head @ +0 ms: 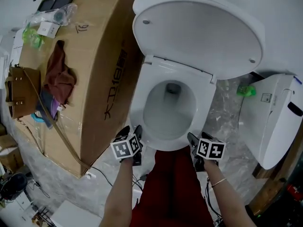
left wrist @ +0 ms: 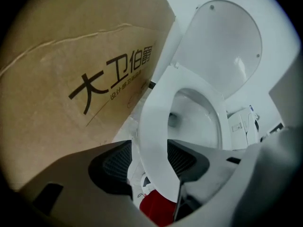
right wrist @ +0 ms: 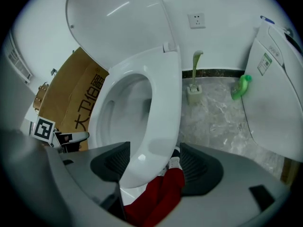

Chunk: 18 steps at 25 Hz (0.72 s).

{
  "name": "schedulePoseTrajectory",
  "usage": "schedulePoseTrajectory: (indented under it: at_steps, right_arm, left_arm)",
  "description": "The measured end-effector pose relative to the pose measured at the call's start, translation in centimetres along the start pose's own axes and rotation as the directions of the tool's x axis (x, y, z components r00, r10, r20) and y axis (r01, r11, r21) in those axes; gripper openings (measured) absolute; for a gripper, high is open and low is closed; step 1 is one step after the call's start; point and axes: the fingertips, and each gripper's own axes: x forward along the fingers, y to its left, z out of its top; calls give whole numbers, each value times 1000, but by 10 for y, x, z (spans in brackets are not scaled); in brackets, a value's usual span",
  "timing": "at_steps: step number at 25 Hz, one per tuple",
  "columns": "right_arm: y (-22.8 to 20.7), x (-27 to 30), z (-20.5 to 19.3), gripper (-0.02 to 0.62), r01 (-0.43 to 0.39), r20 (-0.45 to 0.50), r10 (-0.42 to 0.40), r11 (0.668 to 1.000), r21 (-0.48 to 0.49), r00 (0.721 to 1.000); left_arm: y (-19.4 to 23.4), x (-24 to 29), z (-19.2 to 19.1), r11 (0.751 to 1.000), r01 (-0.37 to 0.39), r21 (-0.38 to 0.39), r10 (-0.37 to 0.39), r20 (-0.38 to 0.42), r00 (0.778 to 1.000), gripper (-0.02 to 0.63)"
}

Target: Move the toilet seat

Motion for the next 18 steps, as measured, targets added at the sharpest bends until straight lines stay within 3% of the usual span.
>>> schedulePoseTrajectory:
  at_steps: [9,13,18]
  right_arm:
    - [-4,23,-16,318,-15,-40,22,989,150,999]
    - [1,27,-15,318,-21,-46,28,989,145,999]
    - [2,28,-15,318,-10,-51,18,988,155,999]
  left_arm:
    - [2,17,-7,992,69,-107,-74,-42,996,225]
    - [-7,21,-5,991,108,-81,-114,-73,991,225]
    - [-8,20,-6,994,94,-64,-99,-91,991,229]
